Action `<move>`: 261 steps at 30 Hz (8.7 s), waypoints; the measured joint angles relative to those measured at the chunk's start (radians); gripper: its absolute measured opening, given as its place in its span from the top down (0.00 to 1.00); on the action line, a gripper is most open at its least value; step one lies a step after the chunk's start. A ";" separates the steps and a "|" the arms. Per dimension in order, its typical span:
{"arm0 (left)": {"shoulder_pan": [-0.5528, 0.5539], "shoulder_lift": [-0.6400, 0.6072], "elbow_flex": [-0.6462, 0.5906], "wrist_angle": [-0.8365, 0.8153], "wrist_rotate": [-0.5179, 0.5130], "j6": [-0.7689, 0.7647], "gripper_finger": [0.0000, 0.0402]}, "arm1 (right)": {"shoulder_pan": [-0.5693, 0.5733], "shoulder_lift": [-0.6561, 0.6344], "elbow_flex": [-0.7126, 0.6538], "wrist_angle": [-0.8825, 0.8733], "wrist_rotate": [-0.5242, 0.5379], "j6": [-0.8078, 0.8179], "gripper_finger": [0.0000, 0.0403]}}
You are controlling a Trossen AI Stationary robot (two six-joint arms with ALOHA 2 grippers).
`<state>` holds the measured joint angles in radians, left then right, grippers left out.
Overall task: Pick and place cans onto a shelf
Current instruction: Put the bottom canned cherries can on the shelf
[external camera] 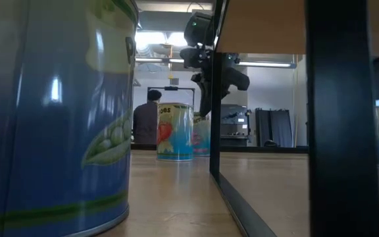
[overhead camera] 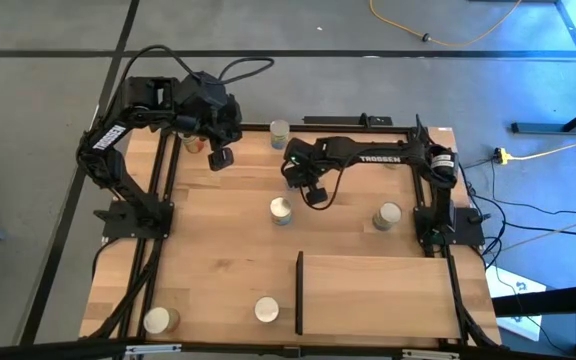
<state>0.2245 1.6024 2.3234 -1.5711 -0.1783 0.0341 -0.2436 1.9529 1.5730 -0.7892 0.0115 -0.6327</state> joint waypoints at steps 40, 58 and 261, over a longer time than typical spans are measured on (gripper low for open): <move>0.000 0.000 0.000 0.000 0.000 0.014 0.86 | 0.146 -0.143 0.761 -0.784 0.159 0.365 1.00; 0.000 0.000 0.000 0.000 0.011 0.028 0.85 | 0.323 -0.440 0.598 -0.781 0.152 0.766 1.00; -0.289 0.354 0.000 0.602 0.220 0.108 1.00 | 1.008 -0.779 -0.143 -0.784 0.148 1.750 0.99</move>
<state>-0.0648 1.9568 2.3234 -0.9689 0.0418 0.1417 0.7648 1.1744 1.4296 -1.5730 0.1598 1.1173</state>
